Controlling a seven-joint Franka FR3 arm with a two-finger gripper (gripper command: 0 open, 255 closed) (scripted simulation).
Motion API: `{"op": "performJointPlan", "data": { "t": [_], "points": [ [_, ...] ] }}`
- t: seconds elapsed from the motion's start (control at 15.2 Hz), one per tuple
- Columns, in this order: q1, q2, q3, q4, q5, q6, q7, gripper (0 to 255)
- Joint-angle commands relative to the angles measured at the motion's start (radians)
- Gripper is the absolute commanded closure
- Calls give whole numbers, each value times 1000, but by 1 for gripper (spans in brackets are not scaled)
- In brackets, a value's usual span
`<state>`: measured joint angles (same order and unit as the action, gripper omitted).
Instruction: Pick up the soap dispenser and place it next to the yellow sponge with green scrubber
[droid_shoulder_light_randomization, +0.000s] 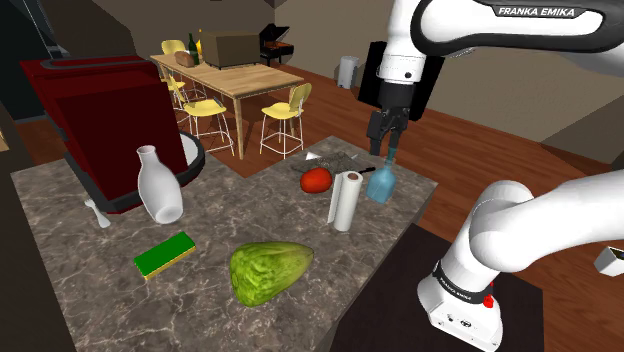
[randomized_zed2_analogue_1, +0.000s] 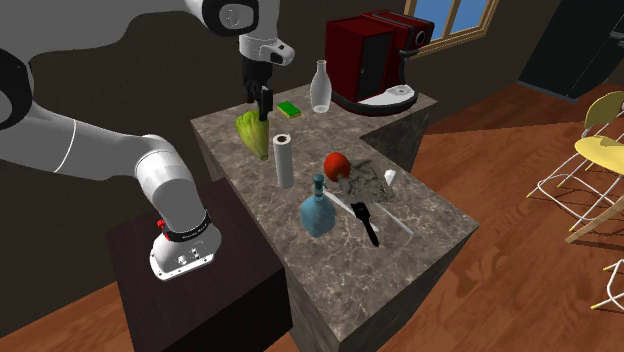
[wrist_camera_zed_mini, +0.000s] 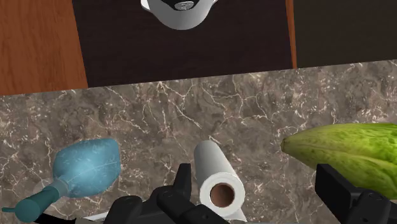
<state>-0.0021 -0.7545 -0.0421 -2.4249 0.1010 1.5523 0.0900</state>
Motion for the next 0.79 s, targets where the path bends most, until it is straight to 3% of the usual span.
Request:
{"op": "performJointPlan", "data": {
  "t": [0.0, 0.73],
  "points": [
    [0, 0, 0, 0, 0, 0, 0, 0],
    [-88, 58, -231, -86, -186, 209, -301, 0]
  ]
}}
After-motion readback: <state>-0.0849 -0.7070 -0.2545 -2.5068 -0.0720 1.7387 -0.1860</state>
